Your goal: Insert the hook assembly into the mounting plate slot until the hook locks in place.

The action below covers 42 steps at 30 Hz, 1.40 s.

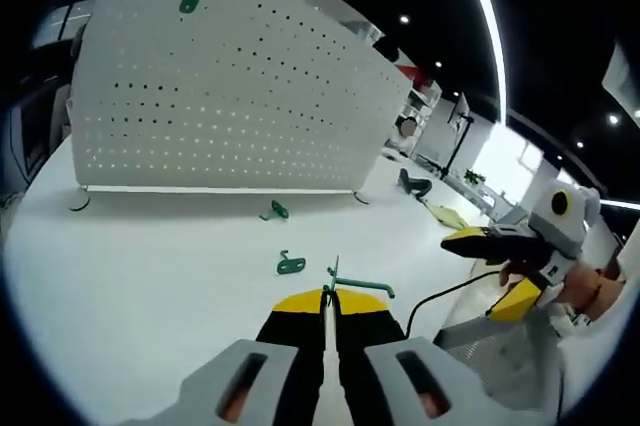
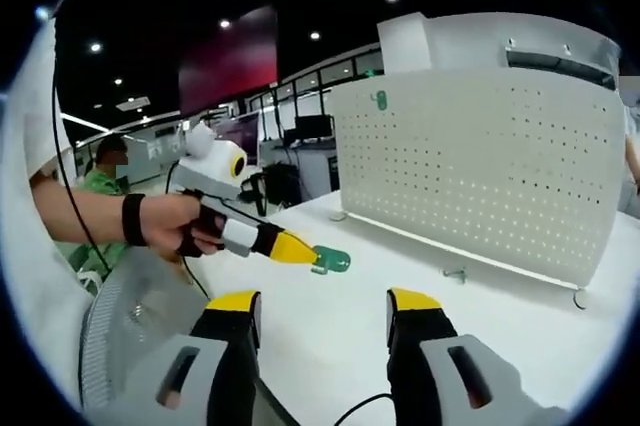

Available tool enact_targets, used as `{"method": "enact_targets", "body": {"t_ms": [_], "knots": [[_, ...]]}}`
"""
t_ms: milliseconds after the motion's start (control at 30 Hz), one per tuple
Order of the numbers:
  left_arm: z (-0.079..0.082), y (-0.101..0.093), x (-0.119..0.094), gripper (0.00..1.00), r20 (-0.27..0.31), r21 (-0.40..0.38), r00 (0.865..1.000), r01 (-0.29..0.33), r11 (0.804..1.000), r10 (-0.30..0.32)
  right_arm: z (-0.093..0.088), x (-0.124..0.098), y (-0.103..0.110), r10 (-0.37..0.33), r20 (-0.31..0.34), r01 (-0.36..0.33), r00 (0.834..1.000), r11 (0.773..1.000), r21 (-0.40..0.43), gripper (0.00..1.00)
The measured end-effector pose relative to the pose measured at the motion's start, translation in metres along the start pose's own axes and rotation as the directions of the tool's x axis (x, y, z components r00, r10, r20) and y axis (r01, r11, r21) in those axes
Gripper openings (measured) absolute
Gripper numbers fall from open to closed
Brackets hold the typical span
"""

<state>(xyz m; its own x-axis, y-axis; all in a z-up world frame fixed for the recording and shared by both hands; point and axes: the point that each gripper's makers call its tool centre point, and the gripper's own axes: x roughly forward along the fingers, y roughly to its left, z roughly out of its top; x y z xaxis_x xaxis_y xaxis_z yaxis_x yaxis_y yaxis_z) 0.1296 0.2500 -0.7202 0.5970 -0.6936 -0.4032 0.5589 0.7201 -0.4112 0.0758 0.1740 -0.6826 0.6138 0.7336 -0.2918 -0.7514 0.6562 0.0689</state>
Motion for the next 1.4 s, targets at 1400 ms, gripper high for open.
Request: {"method": "enact_targets", "body": {"t_ms": [1400], "knots": [[-0.009,-0.094,0.018,0.02,-0.039,-0.157,0.997,0.056,0.986,-0.063,-0.007,-0.024,-0.009,0.119,-0.083,-0.139,0.989,0.94,-0.311,0.11]]}}
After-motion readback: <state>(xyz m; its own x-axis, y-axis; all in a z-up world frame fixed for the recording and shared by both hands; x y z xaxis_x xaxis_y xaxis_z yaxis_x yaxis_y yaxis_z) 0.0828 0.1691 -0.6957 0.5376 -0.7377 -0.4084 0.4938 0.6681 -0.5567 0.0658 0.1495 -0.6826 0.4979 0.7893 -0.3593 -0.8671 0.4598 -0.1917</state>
